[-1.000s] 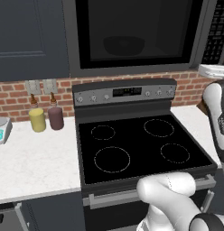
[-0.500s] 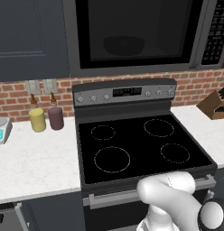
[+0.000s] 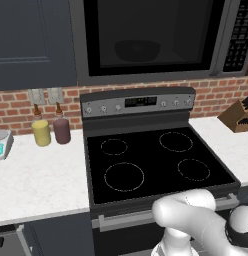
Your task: Open the microwave, place the bowl with waffle inside the microwave, then close the microwave door and turn it on.
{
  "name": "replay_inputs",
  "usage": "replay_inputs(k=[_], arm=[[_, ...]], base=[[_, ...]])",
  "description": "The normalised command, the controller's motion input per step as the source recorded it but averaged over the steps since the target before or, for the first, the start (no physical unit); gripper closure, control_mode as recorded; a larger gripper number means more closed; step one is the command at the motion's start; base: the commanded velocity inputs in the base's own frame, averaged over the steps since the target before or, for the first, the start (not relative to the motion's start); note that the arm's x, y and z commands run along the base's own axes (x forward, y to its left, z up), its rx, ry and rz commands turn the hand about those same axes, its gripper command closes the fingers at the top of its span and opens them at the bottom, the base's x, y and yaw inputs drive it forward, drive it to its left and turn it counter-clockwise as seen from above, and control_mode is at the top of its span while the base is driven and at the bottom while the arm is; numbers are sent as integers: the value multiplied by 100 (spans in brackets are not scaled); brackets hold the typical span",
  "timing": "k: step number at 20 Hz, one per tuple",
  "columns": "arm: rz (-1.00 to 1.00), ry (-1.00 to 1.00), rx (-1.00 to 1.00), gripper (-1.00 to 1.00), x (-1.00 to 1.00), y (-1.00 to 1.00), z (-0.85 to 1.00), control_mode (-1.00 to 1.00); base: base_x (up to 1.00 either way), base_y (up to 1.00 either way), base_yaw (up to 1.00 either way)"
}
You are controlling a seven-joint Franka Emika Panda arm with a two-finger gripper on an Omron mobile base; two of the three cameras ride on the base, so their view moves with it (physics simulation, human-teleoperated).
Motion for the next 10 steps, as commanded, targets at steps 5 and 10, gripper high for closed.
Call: replay_inputs(k=[5, 10], arm=[[0, 0, 0, -100, 7, -7, 0, -100], [0, 0, 0, -100, 53, 0, 0, -100]], base=[[0, 0, 0], [0, 0, 0]])
